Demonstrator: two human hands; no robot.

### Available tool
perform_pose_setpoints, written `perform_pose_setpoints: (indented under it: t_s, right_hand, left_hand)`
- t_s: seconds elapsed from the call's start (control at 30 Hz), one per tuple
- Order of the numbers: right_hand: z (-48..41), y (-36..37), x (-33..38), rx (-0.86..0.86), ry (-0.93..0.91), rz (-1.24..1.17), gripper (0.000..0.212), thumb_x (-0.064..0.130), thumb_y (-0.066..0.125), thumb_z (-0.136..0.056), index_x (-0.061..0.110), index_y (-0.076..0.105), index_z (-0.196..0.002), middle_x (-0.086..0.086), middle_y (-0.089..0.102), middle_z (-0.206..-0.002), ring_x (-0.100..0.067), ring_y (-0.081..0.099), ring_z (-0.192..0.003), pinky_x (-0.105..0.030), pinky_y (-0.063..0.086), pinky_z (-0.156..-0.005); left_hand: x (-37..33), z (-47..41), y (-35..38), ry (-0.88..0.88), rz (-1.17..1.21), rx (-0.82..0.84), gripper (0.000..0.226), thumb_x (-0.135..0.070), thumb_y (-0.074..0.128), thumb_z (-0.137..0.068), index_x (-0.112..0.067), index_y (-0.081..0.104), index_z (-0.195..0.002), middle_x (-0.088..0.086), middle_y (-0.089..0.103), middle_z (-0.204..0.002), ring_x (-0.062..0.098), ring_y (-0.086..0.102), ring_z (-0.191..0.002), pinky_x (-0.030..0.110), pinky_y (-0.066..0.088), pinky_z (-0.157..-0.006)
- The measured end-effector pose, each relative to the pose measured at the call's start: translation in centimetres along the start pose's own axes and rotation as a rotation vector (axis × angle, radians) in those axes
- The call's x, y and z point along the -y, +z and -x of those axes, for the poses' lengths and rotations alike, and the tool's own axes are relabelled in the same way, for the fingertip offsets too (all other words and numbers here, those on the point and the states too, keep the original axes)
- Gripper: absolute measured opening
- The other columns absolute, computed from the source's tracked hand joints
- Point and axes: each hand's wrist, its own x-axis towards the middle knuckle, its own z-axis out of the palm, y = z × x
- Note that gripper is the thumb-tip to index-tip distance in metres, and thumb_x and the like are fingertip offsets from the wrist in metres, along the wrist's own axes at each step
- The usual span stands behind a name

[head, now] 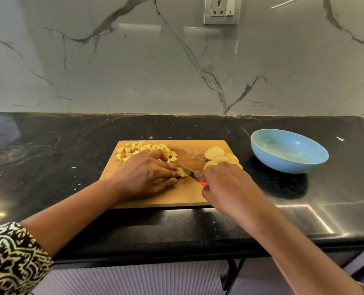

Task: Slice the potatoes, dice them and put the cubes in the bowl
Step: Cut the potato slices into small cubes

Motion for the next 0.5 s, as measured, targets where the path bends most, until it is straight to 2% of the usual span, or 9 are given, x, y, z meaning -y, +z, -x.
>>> perform_pose_setpoints:
  t_s: [0.1, 0.3, 0.43, 0.5]
  right_hand:
    - [1.2, 0.2, -0.5, 0.018, -0.040, 0.018, 0.032, 0.017, 0.046, -0.097, 0.023, 0.059, -0.126, 0.001, 0.062, -0.099, -0.014, 0.054, -0.082, -0.025, 0.042, -0.062]
    - [4.1, -0.9, -1.4, 0.006, -0.062, -0.005, 0.034, 0.024, 0.045, -0.097, 0.032, 0.056, -0.129, 0.004, 0.065, -0.106, -0.014, 0.059, -0.097, -0.030, 0.051, -0.081]
    - [3.8, -1.2, -1.7, -0.033, -0.061, -0.064, 0.039, 0.027, 0.046, -0.098, 0.037, 0.050, -0.135, 0.008, 0.064, -0.103, -0.010, 0.057, -0.087, -0.022, 0.045, -0.070]
    - [3.7, -0.9, -1.6, -0.055, -0.045, -0.085, 0.040, 0.027, 0.046, -0.097, 0.037, 0.049, -0.136, 0.008, 0.064, -0.101, -0.009, 0.056, -0.085, -0.022, 0.043, -0.068]
  left_hand:
    - [0.0, -0.1, -0.2, 0.008, -0.030, 0.007, 0.037, -0.046, 0.040, -0.096, -0.030, 0.069, -0.113, -0.015, 0.068, -0.112, 0.010, 0.059, -0.100, 0.033, 0.053, -0.073]
    - [-0.3, 0.0, -0.4, 0.028, -0.069, 0.015, 0.040, -0.047, 0.036, -0.097, -0.030, 0.069, -0.112, -0.016, 0.071, -0.102, 0.009, 0.060, -0.094, 0.033, 0.051, -0.067]
    - [0.1, 0.4, -0.2, 0.008, -0.049, 0.044, 0.040, -0.049, 0.035, -0.097, -0.032, 0.066, -0.116, -0.016, 0.069, -0.108, 0.007, 0.059, -0.101, 0.036, 0.051, -0.070]
    - [0.2, 0.5, -0.1, -0.010, -0.040, 0.052, 0.041, -0.050, 0.034, -0.097, -0.033, 0.065, -0.118, -0.015, 0.069, -0.109, 0.007, 0.059, -0.104, 0.037, 0.051, -0.073]
